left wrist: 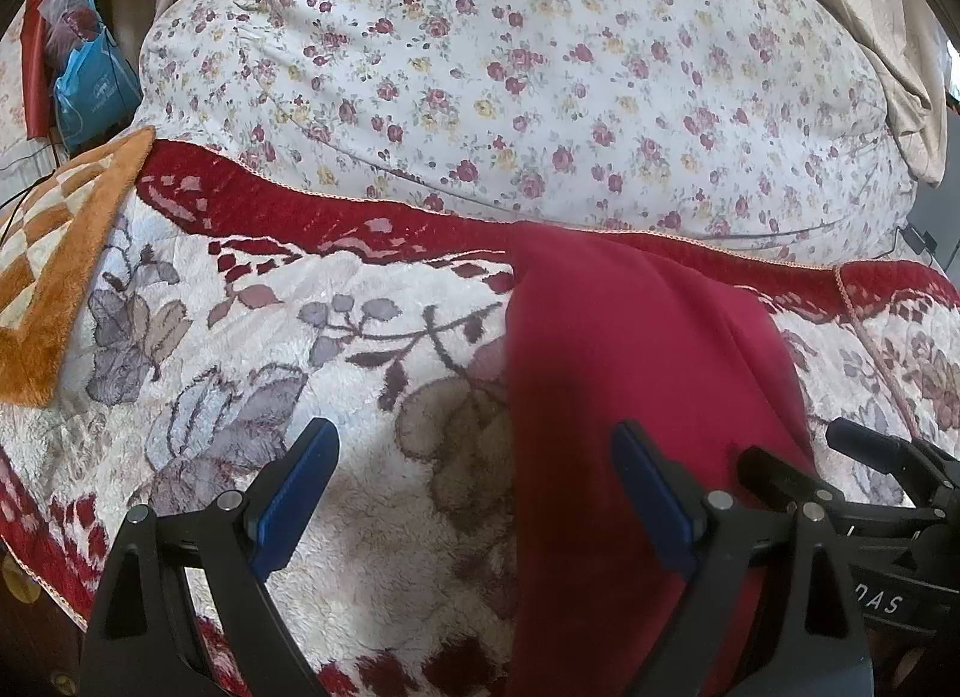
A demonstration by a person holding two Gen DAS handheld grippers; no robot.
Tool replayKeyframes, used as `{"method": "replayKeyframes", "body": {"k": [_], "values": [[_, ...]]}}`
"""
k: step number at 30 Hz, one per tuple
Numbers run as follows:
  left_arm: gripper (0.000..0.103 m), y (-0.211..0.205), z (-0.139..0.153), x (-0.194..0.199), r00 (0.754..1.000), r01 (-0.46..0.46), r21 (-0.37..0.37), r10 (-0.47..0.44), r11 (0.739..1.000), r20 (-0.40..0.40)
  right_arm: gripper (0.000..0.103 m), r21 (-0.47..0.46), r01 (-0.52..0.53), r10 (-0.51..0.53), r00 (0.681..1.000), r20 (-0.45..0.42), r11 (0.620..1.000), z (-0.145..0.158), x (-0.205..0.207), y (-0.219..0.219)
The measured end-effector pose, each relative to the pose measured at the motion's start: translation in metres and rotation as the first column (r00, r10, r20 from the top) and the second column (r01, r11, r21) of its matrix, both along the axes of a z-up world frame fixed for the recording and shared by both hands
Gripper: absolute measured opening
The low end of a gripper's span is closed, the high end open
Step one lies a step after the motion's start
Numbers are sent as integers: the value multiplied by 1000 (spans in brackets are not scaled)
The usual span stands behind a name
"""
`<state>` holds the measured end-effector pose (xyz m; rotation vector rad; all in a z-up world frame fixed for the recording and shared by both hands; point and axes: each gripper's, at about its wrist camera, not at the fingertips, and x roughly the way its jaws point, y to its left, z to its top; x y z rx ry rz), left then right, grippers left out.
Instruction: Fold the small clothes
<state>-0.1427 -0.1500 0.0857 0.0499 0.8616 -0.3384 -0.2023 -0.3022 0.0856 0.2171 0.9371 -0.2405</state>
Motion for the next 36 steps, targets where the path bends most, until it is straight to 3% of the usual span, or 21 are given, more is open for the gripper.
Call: {"method": "replayKeyframes", "body": {"k": [36], "values": [[91,-1,0,6,1000,-18,38,18,999,2,94,-12,-14,14,1000,-14,1000,-7,12,-9]]}}
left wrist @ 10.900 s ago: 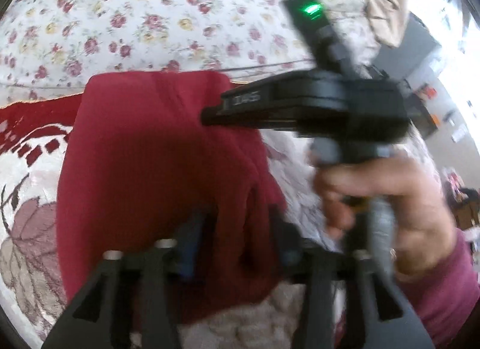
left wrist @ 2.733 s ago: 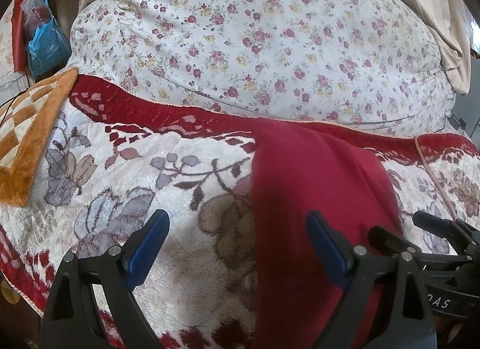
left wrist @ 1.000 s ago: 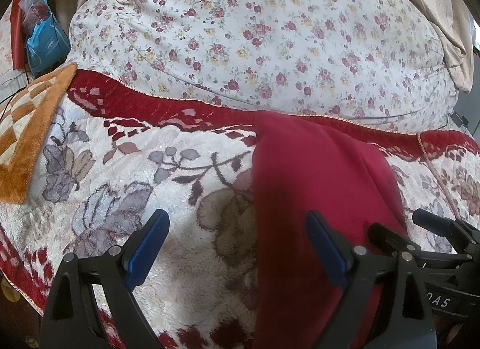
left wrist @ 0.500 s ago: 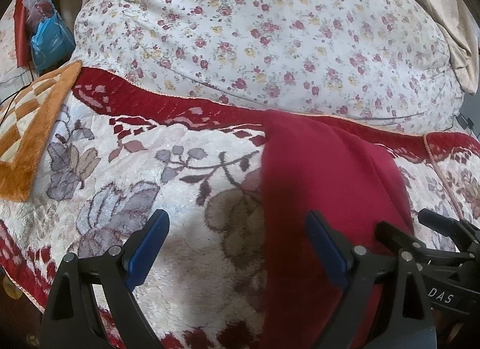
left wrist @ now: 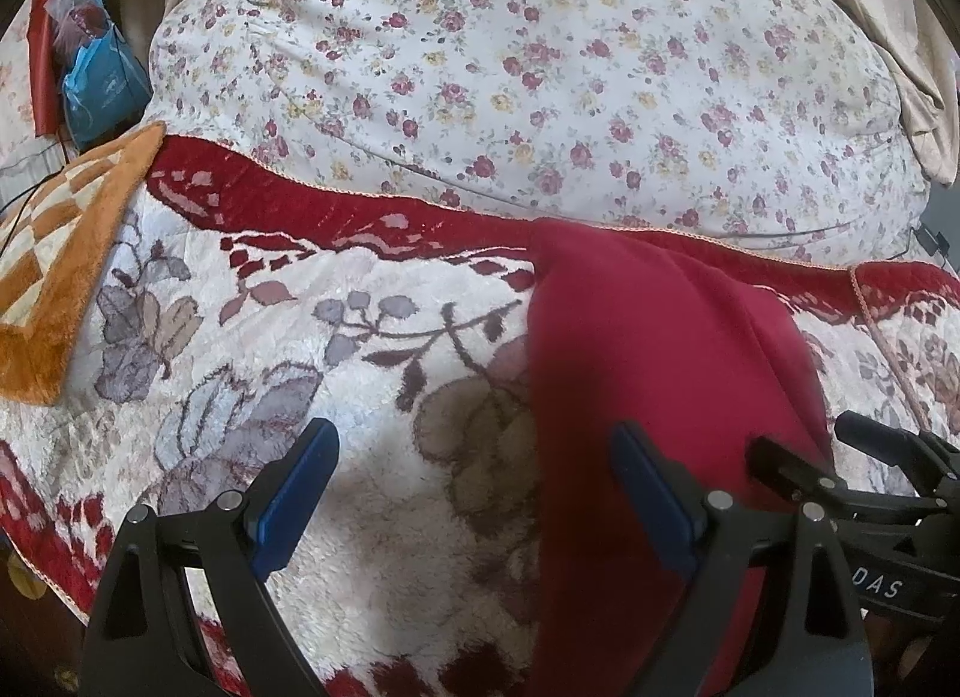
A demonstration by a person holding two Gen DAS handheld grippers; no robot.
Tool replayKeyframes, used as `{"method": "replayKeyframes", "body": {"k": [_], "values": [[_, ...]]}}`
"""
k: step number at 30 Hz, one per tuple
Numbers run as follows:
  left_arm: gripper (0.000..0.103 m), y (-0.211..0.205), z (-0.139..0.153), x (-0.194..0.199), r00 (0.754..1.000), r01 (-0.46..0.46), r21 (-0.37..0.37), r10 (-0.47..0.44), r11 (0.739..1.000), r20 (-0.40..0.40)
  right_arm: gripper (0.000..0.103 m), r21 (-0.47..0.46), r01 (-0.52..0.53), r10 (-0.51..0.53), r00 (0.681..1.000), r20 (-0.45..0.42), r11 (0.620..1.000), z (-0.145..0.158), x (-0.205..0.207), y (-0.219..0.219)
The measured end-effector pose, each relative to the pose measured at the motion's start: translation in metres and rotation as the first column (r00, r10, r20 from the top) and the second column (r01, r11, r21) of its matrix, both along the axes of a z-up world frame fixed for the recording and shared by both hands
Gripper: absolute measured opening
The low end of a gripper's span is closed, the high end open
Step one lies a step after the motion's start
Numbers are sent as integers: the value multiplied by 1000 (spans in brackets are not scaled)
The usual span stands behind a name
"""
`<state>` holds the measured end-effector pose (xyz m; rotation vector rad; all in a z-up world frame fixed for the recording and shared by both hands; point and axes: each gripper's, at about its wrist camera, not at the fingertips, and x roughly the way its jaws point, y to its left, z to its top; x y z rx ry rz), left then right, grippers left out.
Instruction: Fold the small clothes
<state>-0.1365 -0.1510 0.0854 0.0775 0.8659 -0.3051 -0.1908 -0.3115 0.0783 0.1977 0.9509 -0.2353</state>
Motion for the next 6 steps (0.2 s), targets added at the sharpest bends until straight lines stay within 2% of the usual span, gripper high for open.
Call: {"method": "replayKeyframes", "body": {"k": [6], "values": [[91,-3,1,2,1000,11,-5,-11,1000,3,94,5,-1,1,1000,5,1000,2,-3,-1]]}}
